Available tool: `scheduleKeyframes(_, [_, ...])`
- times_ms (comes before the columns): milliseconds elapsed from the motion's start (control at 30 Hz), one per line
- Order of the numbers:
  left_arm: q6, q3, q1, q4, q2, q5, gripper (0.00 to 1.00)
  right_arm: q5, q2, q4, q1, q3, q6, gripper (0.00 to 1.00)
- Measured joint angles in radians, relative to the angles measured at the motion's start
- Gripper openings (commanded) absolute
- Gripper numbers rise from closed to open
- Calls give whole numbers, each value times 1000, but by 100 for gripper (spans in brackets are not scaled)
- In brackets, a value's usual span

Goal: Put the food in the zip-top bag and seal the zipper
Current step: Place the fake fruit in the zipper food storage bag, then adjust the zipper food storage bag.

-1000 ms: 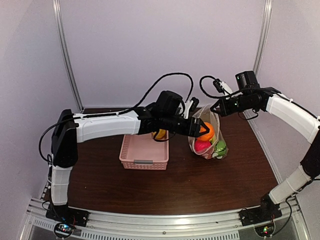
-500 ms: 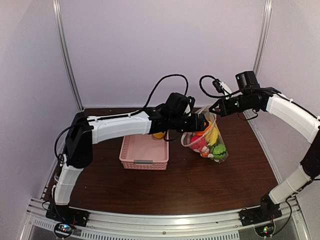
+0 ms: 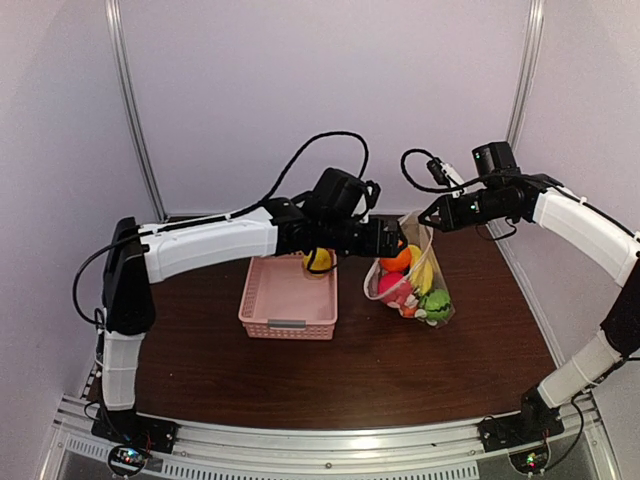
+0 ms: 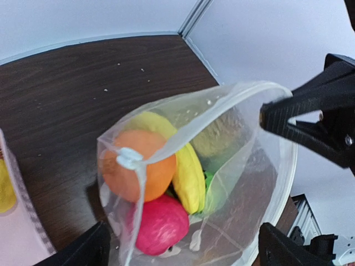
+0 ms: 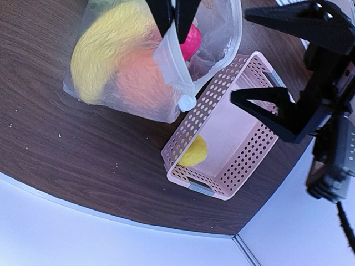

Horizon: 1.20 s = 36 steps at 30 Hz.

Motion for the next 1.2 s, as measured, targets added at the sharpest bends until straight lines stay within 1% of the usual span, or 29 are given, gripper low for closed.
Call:
scheduleKeyframes(67, [8, -98, 0, -9, -85, -34, 85, -3, 0, 0, -2, 0, 3, 0])
scheduleKeyframes(167, [9, -167, 0, -23, -151, -55, 77, -4, 0, 0, -2, 0, 6, 0])
scheduleKeyframes(333, [-15, -237, 0, -17, -148, -22, 67, -5, 0, 0, -2, 0, 7, 0])
scheduleKeyframes(433, [-31, -258, 0, -24, -120, -10, 62, -5, 0, 0, -2, 0, 7, 0])
scheduleKeyframes(467, [-34, -257, 0, -24, -108, -8, 58, -5, 0, 0, -2, 0, 7, 0])
scheduleKeyframes(567, [-43, -240, 0, -32, -66, -5, 38, -5, 0, 0, -2, 0, 7, 0])
scheduleKeyframes(667, [-48, -196, 1, -35, -7, -2, 9, -5, 0, 0, -2, 0, 7, 0])
scheduleKeyframes(700, [-48, -182, 1, -37, 10, 2, 1, -5, 0, 1, -2, 0, 6, 0])
scheduleKeyframes(767, [-56, -161, 2, -44, 31, 8, 0, -2, 0, 1, -2, 0, 3, 0])
scheduleKeyframes(867, [-49, -98, -2, -104, 37, 14, 0, 31, -3, -2, -2, 0, -11, 0])
scheduleKeyframes(933, [-36, -48, -14, -119, 23, -16, 0, 77, -10, -14, -2, 4, -42, 0])
scheduleKeyframes(1033, [-18, -53, -40, -103, -49, -79, 0, 140, -33, -23, -3, 6, -79, 0])
scheduleKeyframes(1100, [-24, -64, -47, -79, -97, -60, 0, 163, -41, -30, -3, 13, -92, 0])
scheduleKeyframes(1167, [-26, -68, -45, -31, -113, -34, 0, 183, -41, -35, -3, 31, -103, 0])
scheduleKeyframes(1200, [-28, -68, -42, -14, -113, -25, 2, 192, -41, -38, -3, 40, -106, 0])
